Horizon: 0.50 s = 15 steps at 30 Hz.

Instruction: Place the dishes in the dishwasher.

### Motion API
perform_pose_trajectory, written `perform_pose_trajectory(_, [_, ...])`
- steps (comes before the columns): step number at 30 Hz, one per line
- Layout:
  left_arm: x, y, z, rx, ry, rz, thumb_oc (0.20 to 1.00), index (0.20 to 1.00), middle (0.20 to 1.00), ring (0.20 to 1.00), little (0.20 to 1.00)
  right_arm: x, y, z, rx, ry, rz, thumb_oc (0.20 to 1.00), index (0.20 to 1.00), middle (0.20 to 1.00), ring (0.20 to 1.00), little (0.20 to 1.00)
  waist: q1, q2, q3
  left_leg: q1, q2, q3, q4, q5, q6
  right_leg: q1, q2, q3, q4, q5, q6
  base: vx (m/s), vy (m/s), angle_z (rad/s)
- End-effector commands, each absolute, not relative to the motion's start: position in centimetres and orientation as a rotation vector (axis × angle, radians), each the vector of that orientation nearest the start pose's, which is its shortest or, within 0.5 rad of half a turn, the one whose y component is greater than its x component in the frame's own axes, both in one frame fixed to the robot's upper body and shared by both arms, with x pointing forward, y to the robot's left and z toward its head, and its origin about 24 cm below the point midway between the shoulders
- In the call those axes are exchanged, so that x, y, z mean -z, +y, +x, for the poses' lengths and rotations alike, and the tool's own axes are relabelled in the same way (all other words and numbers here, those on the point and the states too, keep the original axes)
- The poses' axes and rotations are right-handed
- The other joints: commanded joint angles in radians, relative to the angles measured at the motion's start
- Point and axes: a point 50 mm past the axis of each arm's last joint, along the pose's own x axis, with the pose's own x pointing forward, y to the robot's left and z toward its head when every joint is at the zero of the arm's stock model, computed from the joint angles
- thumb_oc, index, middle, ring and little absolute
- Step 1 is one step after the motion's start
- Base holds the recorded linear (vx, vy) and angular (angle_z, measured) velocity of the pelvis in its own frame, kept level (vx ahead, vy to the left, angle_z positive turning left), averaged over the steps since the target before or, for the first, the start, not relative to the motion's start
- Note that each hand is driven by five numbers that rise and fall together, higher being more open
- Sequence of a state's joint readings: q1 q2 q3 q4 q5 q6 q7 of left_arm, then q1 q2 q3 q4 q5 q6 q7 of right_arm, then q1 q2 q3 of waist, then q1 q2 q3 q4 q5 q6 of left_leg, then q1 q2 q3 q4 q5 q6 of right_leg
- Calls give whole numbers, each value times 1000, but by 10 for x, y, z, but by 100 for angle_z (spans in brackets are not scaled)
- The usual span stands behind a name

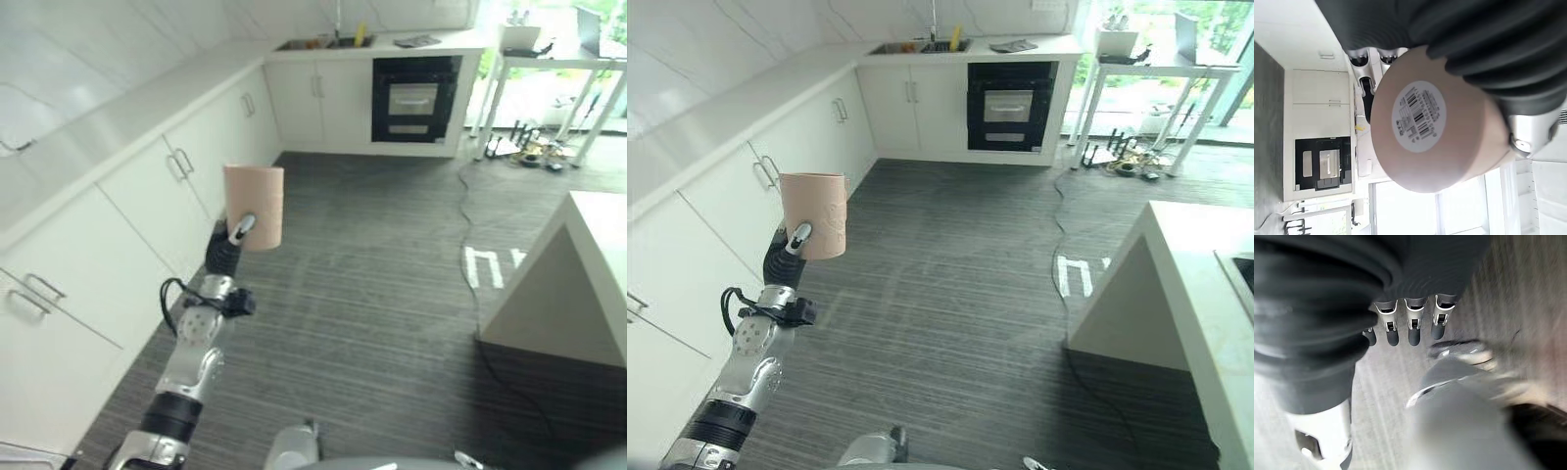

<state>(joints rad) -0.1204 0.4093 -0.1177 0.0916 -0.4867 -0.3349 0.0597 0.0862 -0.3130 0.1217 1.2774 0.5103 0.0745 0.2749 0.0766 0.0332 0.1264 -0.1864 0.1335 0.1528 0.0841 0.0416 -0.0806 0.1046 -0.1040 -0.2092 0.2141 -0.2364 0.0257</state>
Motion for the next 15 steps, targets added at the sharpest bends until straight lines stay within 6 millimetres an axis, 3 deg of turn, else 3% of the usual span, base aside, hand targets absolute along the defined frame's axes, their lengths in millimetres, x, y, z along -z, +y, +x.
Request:
perform_pose_trajectory(1, [-129, 198, 270, 113, -516, -84, 200, 200, 200, 200, 200, 161, -254, 49, 227, 1259, 299, 1000, 1000, 1000, 1000, 1000, 12, 12, 41, -9, 56, 57, -40, 171, -30, 92, 32, 20, -35, 39, 53, 288, 290, 11])
perform_pose_trajectory(2, [-129, 197, 271, 122, -522, -79, 200, 200, 200, 200, 200, 161, -253, 52, 223, 1244, 297, 1000, 1000, 1000, 1000, 1000, 11, 16, 31, 7, 60, 88, -45, 144, -19, 93, 28, -3, 3, 9, 60, 325, 324, 25])
perform_pose_trajectory(4, [-129, 198, 271, 119, -519, -69, 200, 200, 200, 200, 200, 160, -252, 57, 210, 1232, 279, 1000, 1000, 1000, 1000, 1000, 16, 14, 19, 14, 46, 84, -36, 118, -7, 101, 21, 1, 39, -29, 68, 399, 353, 19])
perform_pose_trajectory(5, [-129, 197, 276, 124, -495, -63, 200, 200, 200, 200, 200, 158, -254, 67, 194, 1190, 292, 1000, 1000, 1000, 1000, 1000, 32, -14, -4, 21, -31, 57, -6, 49, 41, 127, 1, 12, 129, -15, 99, 445, 380, -23])
perform_pose_trajectory(6, [-129, 196, 277, 139, -491, -61, 200, 200, 200, 200, 200, 157, -254, 70, 194, 1168, 303, 1000, 1000, 1000, 1000, 1000, 34, -20, -12, 27, -49, 63, -3, 36, 57, 129, -4, 12, 168, 8, 111, 609, 567, -49])
perform_pose_trajectory(7, [-131, 192, 281, 185, -489, -41, 200, 200, 200, 200, 200, 154, -253, 80, 188, 1103, 310, 1000, 1000, 1000, 1000, 1000, 32, -41, -29, 57, -106, 77, -12, 5, 102, 117, -28, 10, 305, 83, 153, 353, 374, -33])
perform_pose_trajectory(9, [-135, 189, 284, 214, -486, -23, 200, 200, 200, 200, 200, 152, -249, 89, 174, 1055, 300, 1000, 1000, 1000, 1000, 1000, 33, -42, -41, 71, -138, 66, -15, -20, 134, 82, -19, 24, 436, 181, 191, 334, 334, 32])
perform_pose_trajectory(10, [-137, 188, 285, 235, -478, -8, 200, 200, 200, 200, 200, 148, -248, 100, 172, 994, 307, 1000, 1000, 1000, 1000, 1000, 28, -47, -48, 99, -164, 70, -21, -47, 162, 8, -27, 31, 564, 272, 218, 308, 272, 46])
perform_pose_trajectory(11, [-138, 189, 286, 236, -476, -3, 200, 200, 200, 200, 200, 147, -248, 103, 171, 979, 313, 1000, 1000, 1000, 1000, 1000, 25, -48, -49, 115, -169, 75, -27, -55, 170, -18, -42, 29, 602, 281, 217, 367, 267, 35])
perform_pose_trajectory(13, [-142, 192, 288, 234, -479, 5, 200, 200, 200, 200, 200, 142, -245, 116, 149, 913, 334, 1000, 1000, 1000, 1000, 1000, 9, -37, -49, 143, -165, 91, -26, -79, 178, -109, -24, 22, 583, 274, 199, 345, 131, 15])
perform_pose_trajectory(14, [-146, 194, 291, 233, -491, 14, 200, 200, 200, 200, 200, 135, -240, 133, 109, 857, 314, 1000, 1000, 1000, 1000, 1000, -16, -46, -30, 178, -179, 79, -17, -97, 168, -173, -4, 8, 479, 245, 187, 346, 51, -8])
perform_pose_trajectory(15, [-147, 194, 292, 234, -494, 16, 200, 200, 200, 200, 200, 133, -239, 138, 96, 844, 308, 1000, 1000, 1000, 1000, 1000, -24, -46, -24, 189, -182, 71, -13, -104, 162, -188, -3, 0, 429, 241, 181, 565, -32, -13])
